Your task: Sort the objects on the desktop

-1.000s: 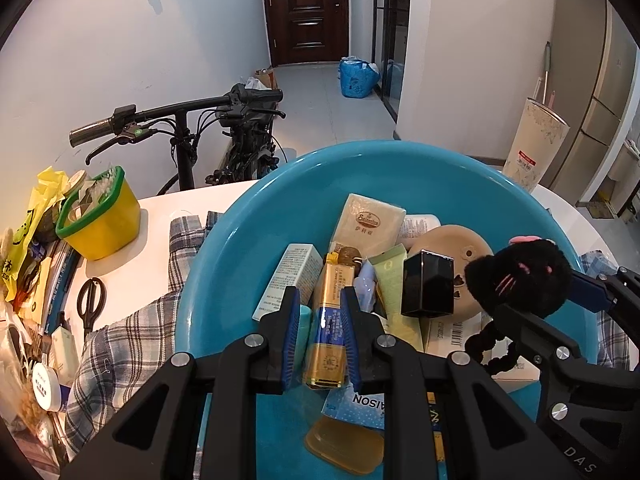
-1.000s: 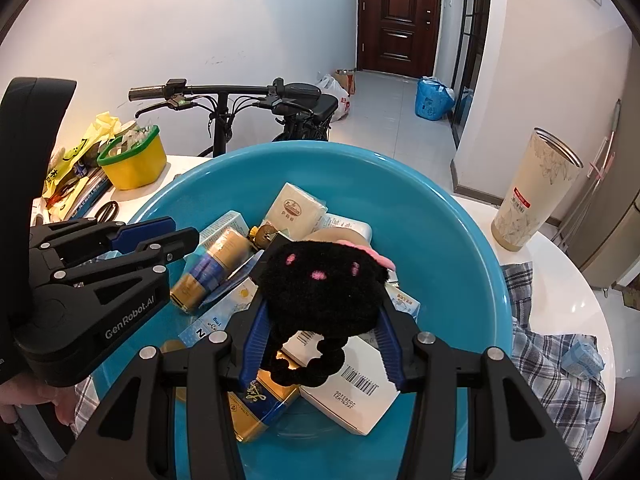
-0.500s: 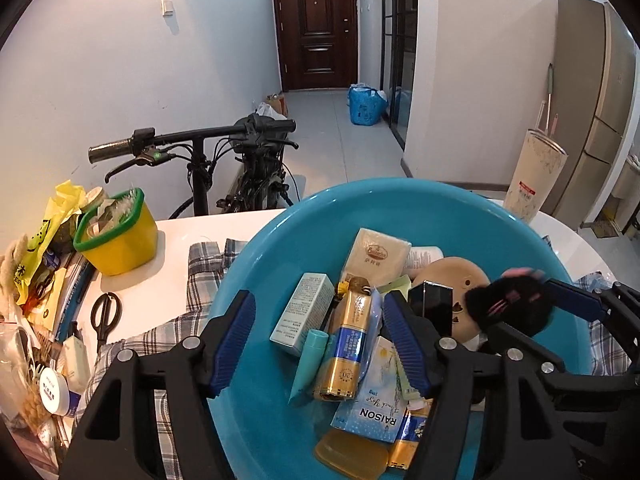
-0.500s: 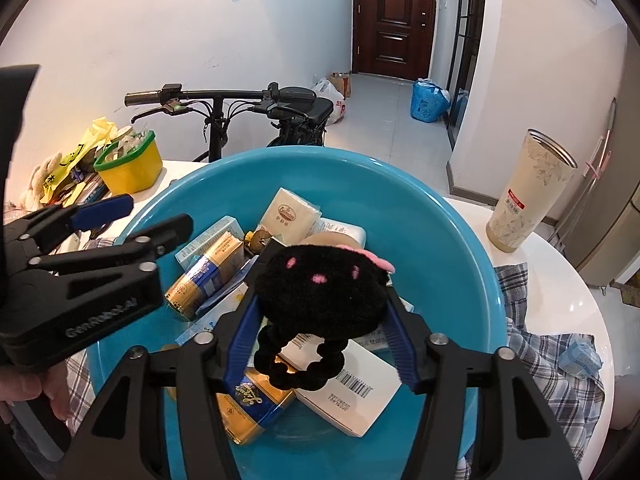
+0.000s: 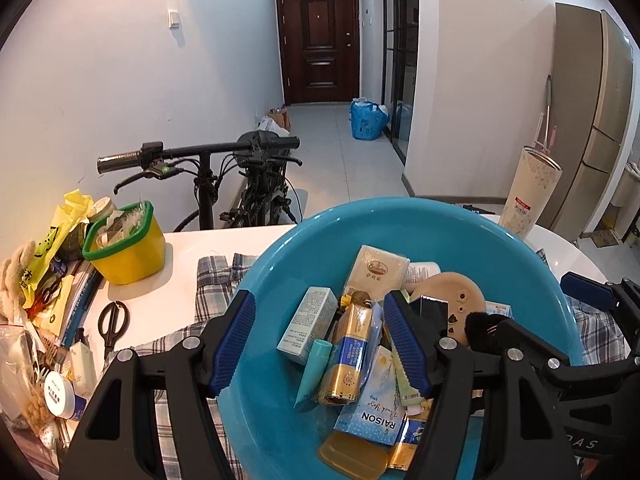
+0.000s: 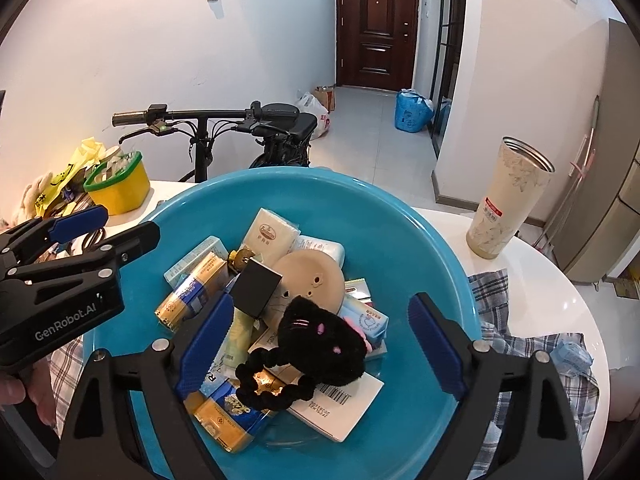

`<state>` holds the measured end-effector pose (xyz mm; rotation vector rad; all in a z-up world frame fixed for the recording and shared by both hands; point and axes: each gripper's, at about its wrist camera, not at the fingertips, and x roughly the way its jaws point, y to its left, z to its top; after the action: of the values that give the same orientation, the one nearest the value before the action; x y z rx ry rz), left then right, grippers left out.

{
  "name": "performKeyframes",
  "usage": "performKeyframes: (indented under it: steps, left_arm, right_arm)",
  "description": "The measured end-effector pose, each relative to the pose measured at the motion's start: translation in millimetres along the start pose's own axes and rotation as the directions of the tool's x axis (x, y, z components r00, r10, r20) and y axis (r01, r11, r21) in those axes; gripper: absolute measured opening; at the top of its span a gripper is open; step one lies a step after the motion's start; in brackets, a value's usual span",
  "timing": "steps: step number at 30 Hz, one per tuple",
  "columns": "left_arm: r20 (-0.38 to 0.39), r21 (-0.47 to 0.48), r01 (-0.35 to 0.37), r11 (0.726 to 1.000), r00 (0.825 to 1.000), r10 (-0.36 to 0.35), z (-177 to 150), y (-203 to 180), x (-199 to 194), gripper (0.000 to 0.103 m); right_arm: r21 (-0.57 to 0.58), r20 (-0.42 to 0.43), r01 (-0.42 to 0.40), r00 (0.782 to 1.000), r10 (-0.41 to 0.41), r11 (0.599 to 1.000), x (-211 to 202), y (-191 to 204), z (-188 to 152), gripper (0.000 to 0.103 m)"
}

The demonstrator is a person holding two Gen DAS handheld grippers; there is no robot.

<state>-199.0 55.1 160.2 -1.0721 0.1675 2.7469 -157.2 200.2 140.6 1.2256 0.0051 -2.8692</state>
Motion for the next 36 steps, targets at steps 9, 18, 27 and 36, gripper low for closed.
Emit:
performKeyframes:
  steps: [9, 18, 27, 36]
  left_arm:
    - [0.143, -0.016, -0.039, 0.999, 0.989, 0.041, 5, 7, -30, 0.071]
    - [0.288, 0.009, -0.027, 1.000, 0.957, 0.023, 6, 4, -72, 0.088]
    - [0.441, 0.043, -0.060, 0.997, 0.897, 0.035, 3, -7, -117, 0.088]
    - [0.553, 0.013, -0.056, 0.998, 0.832, 0.040, -2, -2, -154, 0.103]
  right_arm:
    - [-0.004, 0.105, -0.005, 0.994, 0.006, 1.000, -22, 0, 4, 0.100]
    - [0.033, 0.269, 0.045, 0.962, -0.053, 0.998, -57, -4, 9, 0.100]
    - [0.025, 0.448, 0.100, 0.888, -0.101, 0.995, -100, 2, 8, 0.103]
    - [0.072, 0.542, 0.062, 0.835, -0.091, 0.995, -135, -5, 6, 0.103]
